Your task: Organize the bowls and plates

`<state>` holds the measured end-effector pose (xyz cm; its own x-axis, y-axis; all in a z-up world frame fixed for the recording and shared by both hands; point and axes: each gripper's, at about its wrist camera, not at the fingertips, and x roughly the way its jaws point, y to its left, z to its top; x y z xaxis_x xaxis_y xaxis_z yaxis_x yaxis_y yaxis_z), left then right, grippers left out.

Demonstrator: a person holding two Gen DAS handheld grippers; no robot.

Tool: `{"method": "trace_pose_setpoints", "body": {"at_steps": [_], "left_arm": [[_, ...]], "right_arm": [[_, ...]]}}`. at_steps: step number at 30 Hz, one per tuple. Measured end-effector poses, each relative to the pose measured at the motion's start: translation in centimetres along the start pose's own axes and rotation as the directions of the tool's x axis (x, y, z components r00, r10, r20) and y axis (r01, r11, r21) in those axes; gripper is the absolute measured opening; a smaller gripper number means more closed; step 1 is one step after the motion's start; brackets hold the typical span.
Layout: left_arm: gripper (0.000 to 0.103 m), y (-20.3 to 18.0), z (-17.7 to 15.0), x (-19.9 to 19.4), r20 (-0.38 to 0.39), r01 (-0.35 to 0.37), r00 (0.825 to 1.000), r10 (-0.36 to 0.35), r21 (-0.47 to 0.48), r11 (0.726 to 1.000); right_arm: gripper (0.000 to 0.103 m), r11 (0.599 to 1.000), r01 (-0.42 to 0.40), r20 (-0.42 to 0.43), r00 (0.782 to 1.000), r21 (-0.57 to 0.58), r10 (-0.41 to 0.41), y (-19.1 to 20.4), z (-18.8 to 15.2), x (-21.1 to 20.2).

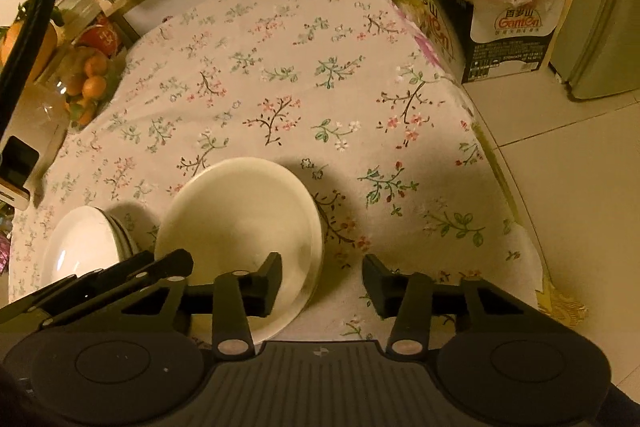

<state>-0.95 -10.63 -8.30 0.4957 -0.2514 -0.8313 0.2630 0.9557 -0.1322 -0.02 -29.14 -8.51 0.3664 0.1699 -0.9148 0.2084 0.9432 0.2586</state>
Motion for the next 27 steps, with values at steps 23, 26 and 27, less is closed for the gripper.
{"method": "trace_pose_setpoints", "body": {"at_steps": [23,26,27], "left_arm": [[0.012,3.8,1.2,-6.2,0.087,0.044,0.996,-0.035,-0.098,0.994],[0.012,6.2,0.6,-7.9,0.097,0.017,0.995,-0.002,-0.152,0.988],[0.012,7.2,0.2,-8.4,0.097,0.002,0.995,0.015,-0.173,0.985]], "right_arm": [[0.009,0.992,-0.075,0.114,0.99,-0.099,0.086,3.6,0.5,-3.8],[0.009,0.982,-0.115,0.115,0.984,-0.15,0.133,5.9,0.3,-4.4],[0.009,0.977,-0.13,0.112,0.982,-0.169,0.15,6.7,0.2,-4.5]]}}
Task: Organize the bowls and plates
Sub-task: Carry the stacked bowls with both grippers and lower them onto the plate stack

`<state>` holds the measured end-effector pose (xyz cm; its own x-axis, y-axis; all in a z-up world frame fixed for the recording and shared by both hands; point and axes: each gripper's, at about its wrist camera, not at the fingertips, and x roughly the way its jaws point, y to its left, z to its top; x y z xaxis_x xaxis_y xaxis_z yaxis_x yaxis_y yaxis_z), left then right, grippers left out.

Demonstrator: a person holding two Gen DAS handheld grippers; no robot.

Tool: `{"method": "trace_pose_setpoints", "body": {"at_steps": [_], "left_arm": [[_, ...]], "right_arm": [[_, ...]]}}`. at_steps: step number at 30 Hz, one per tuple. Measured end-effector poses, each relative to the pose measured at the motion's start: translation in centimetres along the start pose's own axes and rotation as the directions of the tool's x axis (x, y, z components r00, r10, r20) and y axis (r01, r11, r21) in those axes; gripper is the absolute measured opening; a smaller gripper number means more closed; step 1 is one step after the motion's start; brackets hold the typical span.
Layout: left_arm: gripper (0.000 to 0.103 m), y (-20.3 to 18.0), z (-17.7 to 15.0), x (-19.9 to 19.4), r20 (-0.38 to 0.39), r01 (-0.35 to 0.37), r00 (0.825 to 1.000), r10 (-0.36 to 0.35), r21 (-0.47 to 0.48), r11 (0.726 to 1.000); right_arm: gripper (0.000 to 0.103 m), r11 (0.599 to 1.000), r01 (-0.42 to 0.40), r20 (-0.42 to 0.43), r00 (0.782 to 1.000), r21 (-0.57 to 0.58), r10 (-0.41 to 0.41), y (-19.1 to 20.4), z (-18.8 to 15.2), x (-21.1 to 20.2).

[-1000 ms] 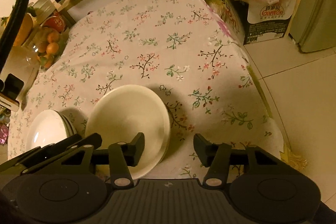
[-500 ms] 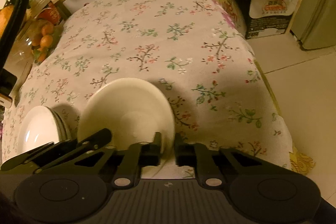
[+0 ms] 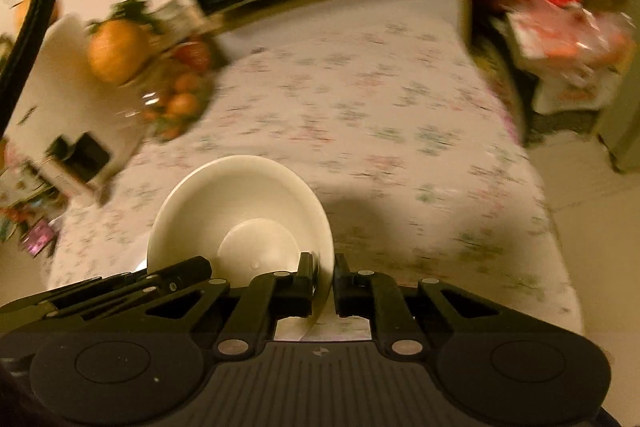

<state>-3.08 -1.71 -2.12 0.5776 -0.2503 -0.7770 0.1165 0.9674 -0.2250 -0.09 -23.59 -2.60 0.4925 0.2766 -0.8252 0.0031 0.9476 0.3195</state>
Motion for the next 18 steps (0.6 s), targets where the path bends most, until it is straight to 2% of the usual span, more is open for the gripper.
{"method": "trace_pose_setpoints", "body": {"at_steps": [4,9,18], "left_arm": [[0.012,3.0,-0.9,-0.9,-0.02,-0.058,0.998,0.057,-0.069,0.996],[0.012,5.0,-1.3,-0.1,-0.059,-0.097,0.994,0.091,-0.108,0.989],[0.012,6.6,-1.5,1.0,-0.089,-0.138,0.988,0.128,-0.117,0.983]], "right_arm": [[0.01,0.995,-0.067,-0.04,0.997,-0.068,0.064,3.6,-0.6,1.0],[0.01,0.987,-0.085,-0.098,0.993,-0.135,0.072,7.3,-1.4,2.9],[0.01,0.988,-0.082,-0.166,0.984,-0.127,0.06,8.8,-1.4,5.6]]}}
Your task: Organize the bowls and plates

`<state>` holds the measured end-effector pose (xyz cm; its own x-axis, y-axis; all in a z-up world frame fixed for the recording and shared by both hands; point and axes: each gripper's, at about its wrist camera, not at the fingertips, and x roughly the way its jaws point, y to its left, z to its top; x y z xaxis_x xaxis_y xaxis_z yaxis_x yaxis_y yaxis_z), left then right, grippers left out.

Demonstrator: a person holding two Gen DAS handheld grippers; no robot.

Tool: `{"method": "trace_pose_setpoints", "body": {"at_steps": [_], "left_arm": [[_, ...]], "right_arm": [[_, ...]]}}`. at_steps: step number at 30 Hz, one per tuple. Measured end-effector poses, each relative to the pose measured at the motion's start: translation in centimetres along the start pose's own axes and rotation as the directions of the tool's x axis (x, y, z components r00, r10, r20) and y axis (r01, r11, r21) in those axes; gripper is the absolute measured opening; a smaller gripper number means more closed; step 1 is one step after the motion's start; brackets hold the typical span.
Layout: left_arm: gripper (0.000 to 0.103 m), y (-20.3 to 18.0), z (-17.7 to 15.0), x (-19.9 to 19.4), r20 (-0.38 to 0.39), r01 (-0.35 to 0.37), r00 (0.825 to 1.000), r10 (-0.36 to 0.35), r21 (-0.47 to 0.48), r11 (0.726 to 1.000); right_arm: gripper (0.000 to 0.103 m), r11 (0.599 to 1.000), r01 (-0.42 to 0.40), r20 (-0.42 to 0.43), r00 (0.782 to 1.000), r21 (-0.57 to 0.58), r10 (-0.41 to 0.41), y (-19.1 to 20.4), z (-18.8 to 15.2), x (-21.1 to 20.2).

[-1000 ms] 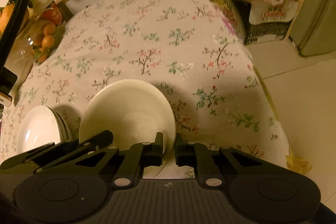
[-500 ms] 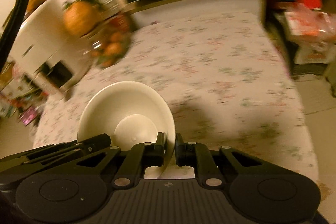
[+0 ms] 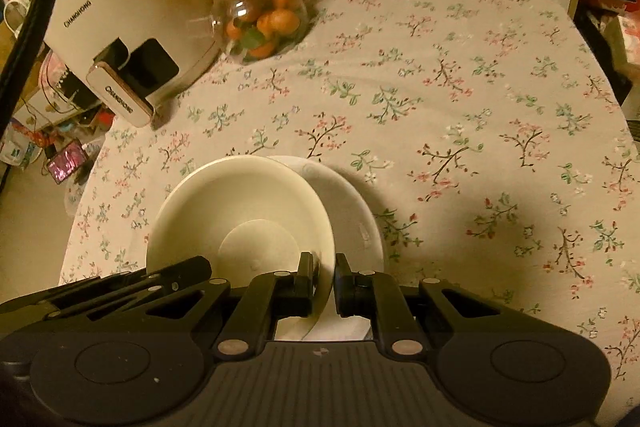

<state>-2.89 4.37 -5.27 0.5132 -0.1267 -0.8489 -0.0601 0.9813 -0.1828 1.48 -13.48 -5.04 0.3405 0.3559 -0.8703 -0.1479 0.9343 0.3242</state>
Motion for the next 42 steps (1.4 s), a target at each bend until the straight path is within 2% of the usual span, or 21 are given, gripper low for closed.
{"method": "trace_pose_setpoints", "body": {"at_steps": [6,10,12,14,15,17,20,22,24,28,30,32,36,39,42], "left_arm": [[0.013,0.5,-0.3,0.8,-0.036,0.001,0.999,-0.001,-0.013,1.0],[0.016,0.7,-0.3,0.8,-0.023,0.007,1.0,-0.007,-0.003,1.0],[0.024,0.7,-0.3,0.5,-0.011,0.004,1.0,-0.004,0.012,1.0],[0.03,0.9,-0.4,0.1,-0.005,0.004,1.0,-0.004,0.011,1.0],[0.041,1.1,-0.5,-0.3,0.0,-0.003,1.0,0.003,0.005,1.0],[0.053,1.6,-0.8,-1.5,0.032,-0.018,0.999,0.018,0.001,1.0],[0.059,2.0,-1.7,-4.2,0.09,-0.048,0.995,0.046,0.02,0.999],[0.067,2.3,-2.5,-6.4,0.131,-0.068,0.989,0.065,0.022,0.997],[0.079,2.4,-3.5,-8.8,0.179,-0.095,0.98,0.089,0.026,0.995],[0.09,2.4,-5.2,-13.0,0.251,-0.102,0.963,0.093,0.023,0.995],[0.099,2.2,-6.0,-14.9,0.287,-0.102,0.954,0.091,0.024,0.994],[0.101,1.9,-6.5,-16.3,0.314,-0.125,0.943,0.11,0.031,0.992],[0.103,1.8,-6.9,-18.1,0.345,-0.133,0.932,0.113,0.036,0.99],[0.103,1.8,-7.0,-18.7,0.349,-0.131,0.931,0.109,0.039,0.991],[0.103,1.7,-7.1,-18.7,0.344,-0.138,0.932,0.114,0.044,0.99]], "right_arm": [[0.012,1.0,0.011,-0.035,0.999,0.006,-0.011,0.4,0.0,0.8],[0.015,0.999,-0.009,-0.055,0.998,0.031,0.011,0.1,0.0,1.6],[0.018,0.999,-0.019,-0.047,0.999,0.032,0.021,0.2,0.0,1.5],[0.027,0.999,-0.028,-0.037,0.999,0.036,0.03,0.2,-0.1,1.2],[0.029,0.999,-0.033,-0.028,0.999,0.044,0.034,0.1,-0.1,1.0],[0.04,0.998,-0.033,0.004,0.999,0.052,0.033,0.0,-0.3,0.2],[0.047,0.999,-0.012,0.084,0.996,0.036,0.009,-0.3,-0.8,-1.9],[0.051,0.999,-0.006,0.134,0.991,0.038,0.0,-0.5,-1.6,-3.7],[0.056,0.999,0.006,0.172,0.985,0.034,-0.012,-0.5,-2.7,-5.5],[0.074,0.999,0.034,0.247,0.969,-0.035,-0.024,0.9,-5.7,-9.6],[0.083,0.997,0.04,0.271,0.962,-0.07,-0.019,1.8,-7.3,-11.5],[0.092,0.993,0.056,0.293,0.956,-0.107,-0.022,2.7,-8.5,-13.1],[0.1,0.984,0.099,0.349,0.936,-0.151,-0.041,3.9,-10.0,-15.8],[0.101,0.983,0.101,0.37,0.928,-0.152,-0.038,4.1,-10.6,-17.1],[0.101,0.984,0.093,0.364,0.931,-0.154,-0.031,4.3,-10.7,-17.5]]}}
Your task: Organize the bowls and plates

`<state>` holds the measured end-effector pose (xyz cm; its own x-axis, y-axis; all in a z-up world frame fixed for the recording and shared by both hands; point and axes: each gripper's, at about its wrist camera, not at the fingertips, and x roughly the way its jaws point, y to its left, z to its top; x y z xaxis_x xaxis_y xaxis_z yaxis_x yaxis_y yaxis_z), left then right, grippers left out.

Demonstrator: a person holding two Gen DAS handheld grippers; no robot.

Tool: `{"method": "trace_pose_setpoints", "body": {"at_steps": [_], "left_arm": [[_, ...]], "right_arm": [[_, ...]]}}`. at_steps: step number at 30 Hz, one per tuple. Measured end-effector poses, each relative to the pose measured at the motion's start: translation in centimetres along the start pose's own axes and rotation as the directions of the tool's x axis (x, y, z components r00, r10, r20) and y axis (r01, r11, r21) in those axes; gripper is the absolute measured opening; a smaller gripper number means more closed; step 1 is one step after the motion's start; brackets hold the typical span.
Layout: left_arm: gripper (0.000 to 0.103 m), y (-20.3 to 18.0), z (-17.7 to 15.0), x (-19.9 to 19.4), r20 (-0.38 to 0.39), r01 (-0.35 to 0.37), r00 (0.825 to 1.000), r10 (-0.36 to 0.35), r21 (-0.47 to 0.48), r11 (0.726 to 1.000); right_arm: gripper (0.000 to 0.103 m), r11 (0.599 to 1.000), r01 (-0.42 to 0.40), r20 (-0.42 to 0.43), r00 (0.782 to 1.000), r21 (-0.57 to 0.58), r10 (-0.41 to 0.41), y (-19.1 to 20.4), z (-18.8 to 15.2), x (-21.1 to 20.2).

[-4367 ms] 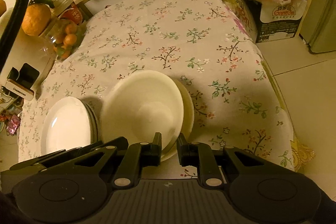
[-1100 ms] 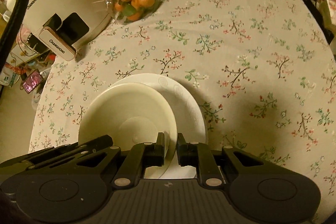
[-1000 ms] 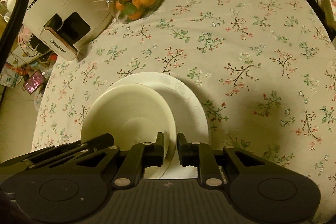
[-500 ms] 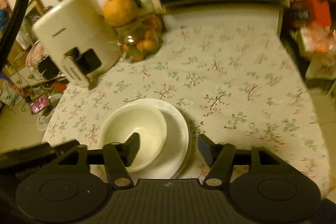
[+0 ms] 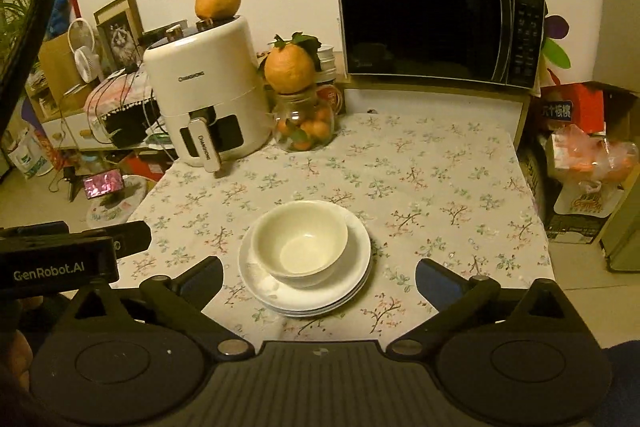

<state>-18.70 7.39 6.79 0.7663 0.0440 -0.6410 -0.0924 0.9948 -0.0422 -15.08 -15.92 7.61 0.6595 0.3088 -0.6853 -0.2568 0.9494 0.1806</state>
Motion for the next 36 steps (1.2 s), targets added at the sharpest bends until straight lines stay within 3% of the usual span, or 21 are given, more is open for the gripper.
{"method": "trace_pose_setpoints", "body": {"at_steps": [36], "left_arm": [[0.103,-0.21,-0.64,0.23,-0.05,0.017,0.999,-0.016,0.021,1.0]], "right_arm": [[0.101,0.999,0.012,-0.043,0.999,0.045,-0.01,-0.22,-0.85,0.2]]}}
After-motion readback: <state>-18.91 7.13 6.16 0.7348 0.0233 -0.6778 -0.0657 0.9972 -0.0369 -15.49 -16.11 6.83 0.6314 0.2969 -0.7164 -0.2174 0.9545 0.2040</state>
